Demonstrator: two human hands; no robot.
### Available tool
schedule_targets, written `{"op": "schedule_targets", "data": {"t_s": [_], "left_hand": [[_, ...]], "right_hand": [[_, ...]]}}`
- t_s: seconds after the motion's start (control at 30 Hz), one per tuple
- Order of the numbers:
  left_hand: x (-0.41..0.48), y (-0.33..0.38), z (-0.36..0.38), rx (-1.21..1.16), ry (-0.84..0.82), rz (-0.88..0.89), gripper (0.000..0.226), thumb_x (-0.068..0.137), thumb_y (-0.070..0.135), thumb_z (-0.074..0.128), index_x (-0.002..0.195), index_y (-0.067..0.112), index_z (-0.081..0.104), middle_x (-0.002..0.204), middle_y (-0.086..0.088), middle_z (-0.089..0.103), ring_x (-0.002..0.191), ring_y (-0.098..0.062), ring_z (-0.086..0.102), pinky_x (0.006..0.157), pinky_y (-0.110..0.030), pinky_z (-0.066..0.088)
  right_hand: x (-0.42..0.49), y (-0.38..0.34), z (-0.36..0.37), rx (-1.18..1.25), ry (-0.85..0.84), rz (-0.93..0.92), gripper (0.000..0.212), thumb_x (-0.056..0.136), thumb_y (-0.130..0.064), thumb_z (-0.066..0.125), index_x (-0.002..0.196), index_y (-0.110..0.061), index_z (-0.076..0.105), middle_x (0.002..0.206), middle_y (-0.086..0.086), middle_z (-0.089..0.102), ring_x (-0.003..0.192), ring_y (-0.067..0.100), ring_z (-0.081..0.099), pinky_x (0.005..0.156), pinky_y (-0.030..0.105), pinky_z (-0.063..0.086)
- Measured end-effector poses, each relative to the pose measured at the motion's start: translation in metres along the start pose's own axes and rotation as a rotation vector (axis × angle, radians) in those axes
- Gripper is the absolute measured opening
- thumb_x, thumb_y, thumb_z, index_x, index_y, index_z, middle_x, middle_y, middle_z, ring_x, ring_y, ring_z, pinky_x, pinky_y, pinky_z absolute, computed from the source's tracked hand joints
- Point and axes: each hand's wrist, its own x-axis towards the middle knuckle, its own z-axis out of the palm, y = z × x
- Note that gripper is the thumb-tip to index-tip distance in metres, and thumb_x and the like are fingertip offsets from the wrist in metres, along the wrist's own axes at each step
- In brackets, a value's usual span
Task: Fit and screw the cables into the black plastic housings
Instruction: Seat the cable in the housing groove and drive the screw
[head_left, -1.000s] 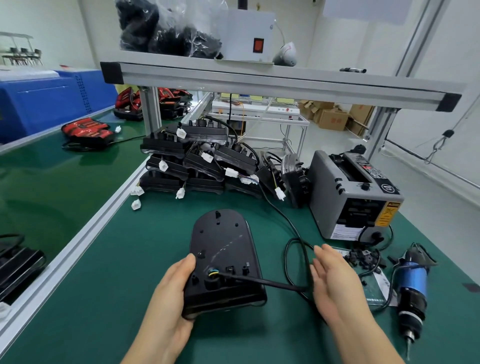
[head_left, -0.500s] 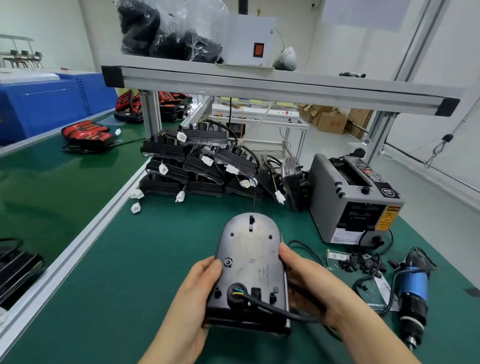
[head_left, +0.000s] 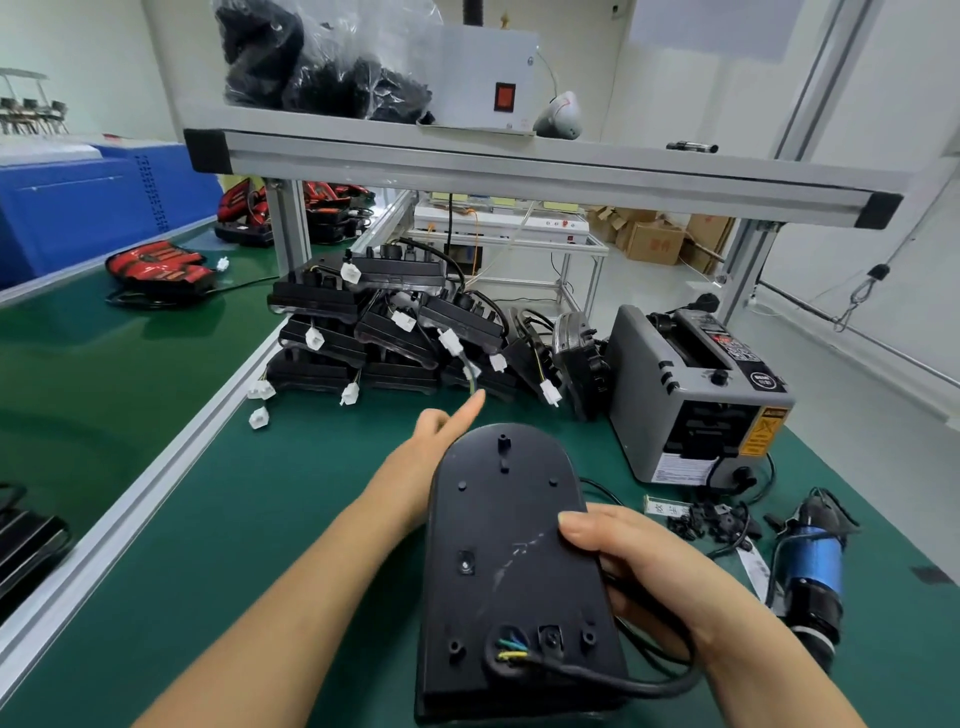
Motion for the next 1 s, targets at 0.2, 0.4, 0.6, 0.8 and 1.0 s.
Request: {"op": "schedule_targets", "data": {"t_s": [0.2,0.4,0.6,0.8,1.0], "left_hand": [[0.017,0.016,-0.003,0.136,0.039,-0.173,0.028,0.097,0.009,0.046,0.069,0.011,0.044,0.072,0.000,0.041,0.066,-0.014,0.037,0.061,-0.019,0.036],[-0.005,-0.009,-0.036,0.601,0.640,0.208,0.028,0.091,0.030,0.057,0.115,0.017,0.064,0.137,-0.006,0.047,0.125,-0.030,0.036,0.093,-0.046,0.038],[-0.016,-0.013,-0.072,0.369,0.782,0.281,0.022,0.091,0.020,0.056,0.109,0.017,0.068,0.101,0.000,0.069,0.097,-0.023,0.059,0.077,-0.036,0.046],[-0.033,0.004,-0.081,-0.469,0.489,-0.038,0.013,0.085,0.025,0.067,0.080,0.014,0.071,0.068,-0.004,0.072,0.044,-0.007,0.058,0.048,-0.020,0.053],[-0.060,-0.020,-0.058,-0.940,0.323,-0.329,0.018,0.096,0.020,0.052,0.097,0.004,0.060,0.069,-0.008,0.071,0.056,-0.014,0.058,0.047,-0.020,0.053]], "right_hand": [[-0.004,-0.009,0.000,0.019,-0.029,-0.050,0.037,0.079,-0.032,0.066,0.110,-0.013,0.070,0.109,0.013,0.070,0.092,0.021,0.070,0.074,0.030,0.059],[0.001,-0.011,-0.003,0.016,0.076,-0.066,0.036,0.073,-0.033,0.066,0.105,-0.018,0.073,0.113,0.014,0.069,0.104,0.028,0.066,0.090,0.043,0.050],[0.007,-0.013,-0.008,0.071,0.076,-0.109,0.043,0.071,-0.033,0.069,0.109,-0.012,0.071,0.115,0.015,0.068,0.105,0.029,0.066,0.087,0.037,0.056],[0.029,-0.006,-0.009,0.086,0.087,-0.106,0.044,0.077,-0.031,0.065,0.116,-0.012,0.066,0.116,0.013,0.068,0.104,0.027,0.067,0.076,0.033,0.059],[0.065,0.010,-0.002,0.078,0.099,0.004,0.053,0.066,-0.039,0.075,0.113,-0.015,0.066,0.111,0.009,0.070,0.095,0.021,0.070,0.065,0.031,0.059]]}}
